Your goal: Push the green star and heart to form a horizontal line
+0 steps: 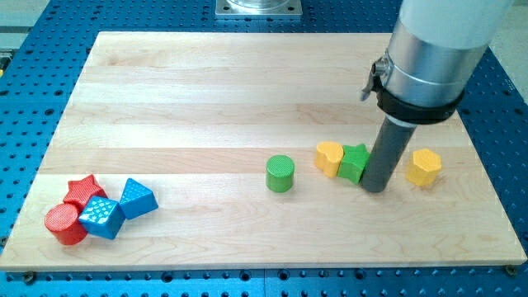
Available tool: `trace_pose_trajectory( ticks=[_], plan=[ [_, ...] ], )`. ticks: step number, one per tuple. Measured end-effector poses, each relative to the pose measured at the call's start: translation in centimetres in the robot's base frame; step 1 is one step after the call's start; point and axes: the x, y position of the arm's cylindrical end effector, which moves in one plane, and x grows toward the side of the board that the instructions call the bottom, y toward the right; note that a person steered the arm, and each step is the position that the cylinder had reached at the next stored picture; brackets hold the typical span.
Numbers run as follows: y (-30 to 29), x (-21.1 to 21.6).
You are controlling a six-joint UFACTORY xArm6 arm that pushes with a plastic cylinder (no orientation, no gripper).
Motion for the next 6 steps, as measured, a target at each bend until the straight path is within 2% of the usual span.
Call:
trace_pose_trajectory(
  ticks=[2, 3, 4, 5, 6],
  plan=[
    [1.5, -6.9],
    [-4.4, -7.3],
    [-6.7, -4.1],
    [-6.6, -3.6],
    [-6.6, -6.4]
  ],
)
